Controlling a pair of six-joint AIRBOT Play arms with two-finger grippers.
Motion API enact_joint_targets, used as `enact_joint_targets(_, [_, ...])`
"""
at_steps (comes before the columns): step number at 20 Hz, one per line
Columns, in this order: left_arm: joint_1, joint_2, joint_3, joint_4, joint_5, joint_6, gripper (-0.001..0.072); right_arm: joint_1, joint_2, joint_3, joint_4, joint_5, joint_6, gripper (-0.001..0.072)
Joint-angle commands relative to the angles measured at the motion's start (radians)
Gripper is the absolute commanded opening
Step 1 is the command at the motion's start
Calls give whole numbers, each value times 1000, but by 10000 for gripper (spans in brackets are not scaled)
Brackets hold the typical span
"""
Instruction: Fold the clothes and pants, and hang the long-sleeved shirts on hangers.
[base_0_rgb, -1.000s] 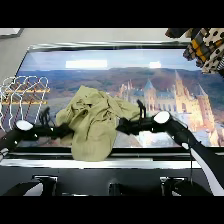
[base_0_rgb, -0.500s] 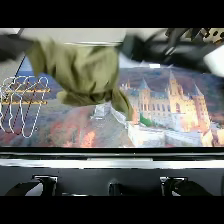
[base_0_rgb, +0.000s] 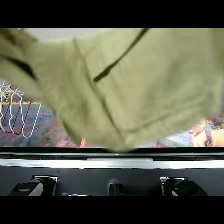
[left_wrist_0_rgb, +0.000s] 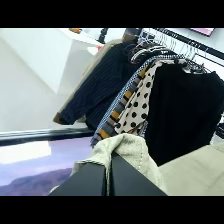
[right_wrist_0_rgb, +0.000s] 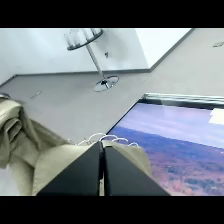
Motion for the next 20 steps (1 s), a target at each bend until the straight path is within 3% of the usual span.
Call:
enact_joint_targets(1, [0, 23, 8, 106, -52, -93, 32, 0, 19, 5, -99, 42, 107, 37])
enact_joint_targets(4, [0, -51, -45, 114, -105, -93, 32, 0, -88, 5, -188, 73, 181, 37])
enact_joint_targets(9, [0, -298, -259, 115, -114, -92, 32, 0, -388, -42, -303, 111, 183, 38])
enact_joint_targets(13, [-43, -591, -340, 114, 31, -4, 31, 0, -694, -53, -341, 15, 185, 38])
enact_joint_targets(17, [-109, -834, -339, 114, 212, -2, 32, 0, -950, -53, -303, -214, 261, 38])
enact_joint_targets(20, [-144, -916, -339, 105, 210, -26, 35, 0, -1040, -53, -190, -209, 269, 59])
